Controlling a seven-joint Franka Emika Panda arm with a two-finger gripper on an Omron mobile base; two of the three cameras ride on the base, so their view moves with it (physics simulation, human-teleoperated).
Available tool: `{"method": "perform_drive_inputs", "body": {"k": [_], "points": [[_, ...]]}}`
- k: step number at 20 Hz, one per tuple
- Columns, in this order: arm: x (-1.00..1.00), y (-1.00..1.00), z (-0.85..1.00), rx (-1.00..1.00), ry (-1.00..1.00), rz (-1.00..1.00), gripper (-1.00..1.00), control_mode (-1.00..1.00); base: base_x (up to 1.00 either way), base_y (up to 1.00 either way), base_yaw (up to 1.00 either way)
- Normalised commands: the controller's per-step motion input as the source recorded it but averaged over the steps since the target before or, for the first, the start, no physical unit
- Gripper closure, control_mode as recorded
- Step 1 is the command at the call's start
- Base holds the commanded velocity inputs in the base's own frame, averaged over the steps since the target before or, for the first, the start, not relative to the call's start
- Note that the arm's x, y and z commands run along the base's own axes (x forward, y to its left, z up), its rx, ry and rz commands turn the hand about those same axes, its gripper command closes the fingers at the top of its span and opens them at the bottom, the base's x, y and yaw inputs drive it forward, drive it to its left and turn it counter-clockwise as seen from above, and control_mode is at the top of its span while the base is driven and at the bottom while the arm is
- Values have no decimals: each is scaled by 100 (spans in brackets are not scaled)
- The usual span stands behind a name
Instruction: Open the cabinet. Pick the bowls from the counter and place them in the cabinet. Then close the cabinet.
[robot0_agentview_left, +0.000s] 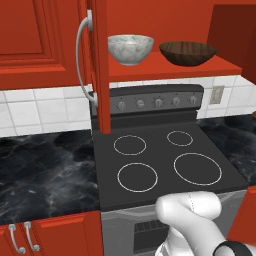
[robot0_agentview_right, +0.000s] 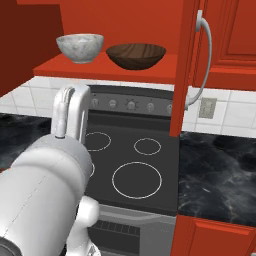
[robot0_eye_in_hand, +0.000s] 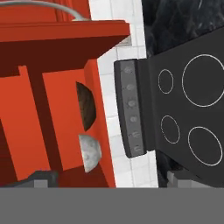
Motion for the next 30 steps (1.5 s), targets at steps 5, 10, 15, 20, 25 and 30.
{"method": "perform_drive_inputs", "body": {"k": [5, 10, 15, 20, 25, 30], "points": [[9, 0, -27, 0, -47, 12, -100, -100, 0, 0, 0], [20, -5, -19, 0, -38, 10, -100, -100, 0, 0, 0], [18, -21, 0, 5, -2, 1, -100, -100, 0, 0, 0], [17, -47, 0, 10, 2, 3, -100, -100, 0, 0, 0], [7, -55, 0, 10, 0, 5, -100, -100, 0, 0, 0], [4, -54, 0, 2, 1, 7, -100, -100, 0, 0, 0]]}}
